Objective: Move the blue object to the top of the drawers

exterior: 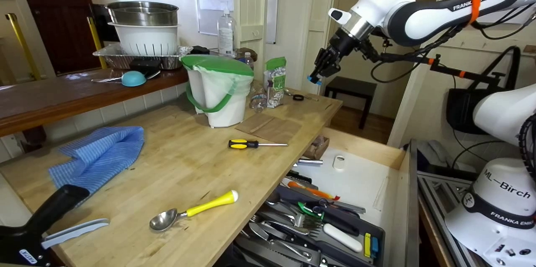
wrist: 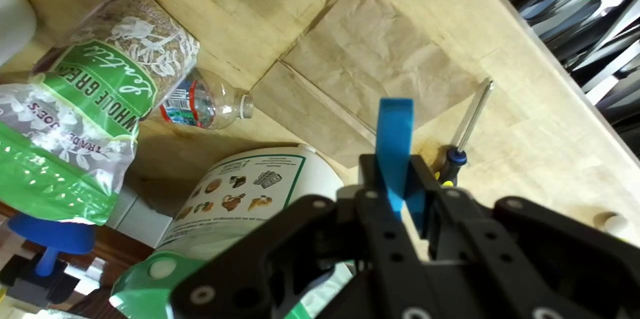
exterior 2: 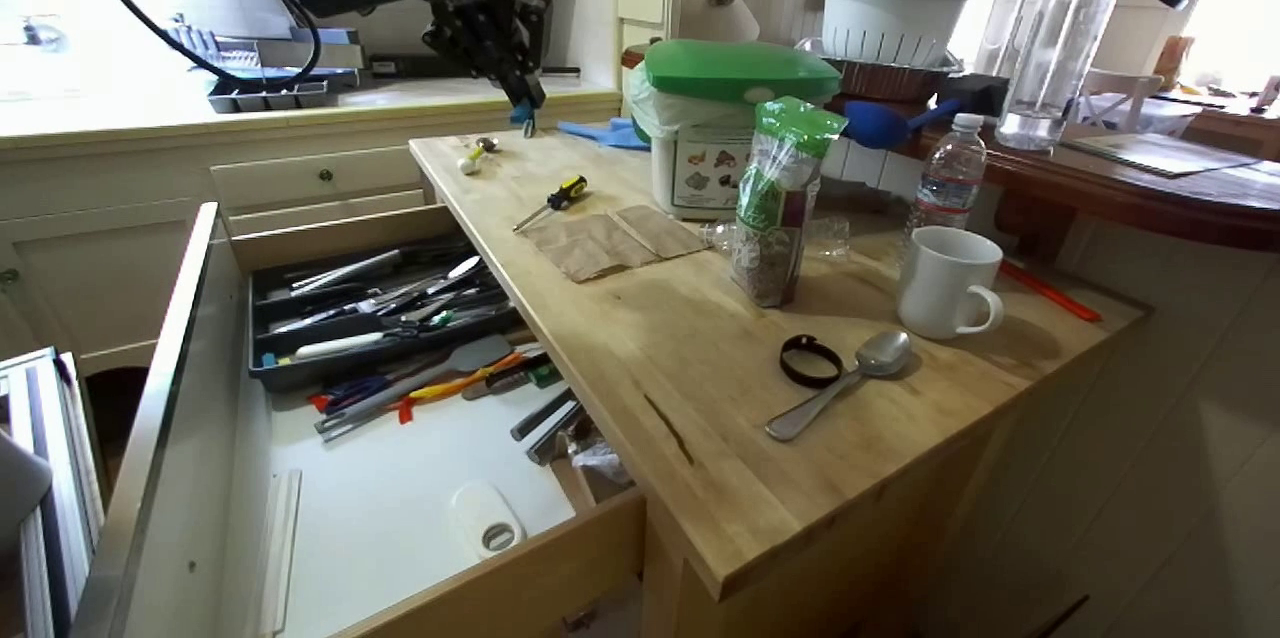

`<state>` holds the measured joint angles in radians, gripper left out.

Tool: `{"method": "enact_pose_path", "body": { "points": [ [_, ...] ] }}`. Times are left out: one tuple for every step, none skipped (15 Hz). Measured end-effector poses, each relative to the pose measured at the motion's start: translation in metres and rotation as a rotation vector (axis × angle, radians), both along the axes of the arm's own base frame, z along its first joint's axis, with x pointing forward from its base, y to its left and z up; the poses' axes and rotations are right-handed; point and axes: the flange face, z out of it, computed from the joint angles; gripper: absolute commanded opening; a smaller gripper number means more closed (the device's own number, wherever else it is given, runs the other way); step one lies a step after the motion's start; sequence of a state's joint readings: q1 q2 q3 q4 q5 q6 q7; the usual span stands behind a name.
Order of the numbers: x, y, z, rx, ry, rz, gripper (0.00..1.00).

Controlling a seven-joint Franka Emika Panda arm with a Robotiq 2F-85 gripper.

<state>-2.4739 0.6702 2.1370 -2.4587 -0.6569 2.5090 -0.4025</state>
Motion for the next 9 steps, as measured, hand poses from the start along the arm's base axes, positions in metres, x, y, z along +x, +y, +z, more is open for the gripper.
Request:
{"method": "enact_pose_path", "body": {
  "points": [
    [0.001, 0.001, -0.001, 0.0, 0.0, 0.004, 0.04],
    [0.002, 0.002, -0.002, -0.005, 0.001, 0.005, 0.04],
    [0.003, 0.002, -0.006, -0.007, 0.007, -0.003, 0.04],
    [0.005, 0.001, -0.011, -0.016, 0.02, -0.015, 0.04],
    [0.007, -0.001, -0.017, -0.026, 0.045, -0.028, 0.04],
    [0.01, -0.004, -0.025, -0.036, 0.085, -0.041, 0.04],
    [0.014, -0.007, -0.032, -0.046, 0.12, -0.053, 0.04],
    [0.018, -0.011, -0.038, -0.056, 0.149, -0.071, 0.04],
    [0.024, -0.016, -0.044, -0.065, 0.174, -0.093, 0.04]
  ]
}}
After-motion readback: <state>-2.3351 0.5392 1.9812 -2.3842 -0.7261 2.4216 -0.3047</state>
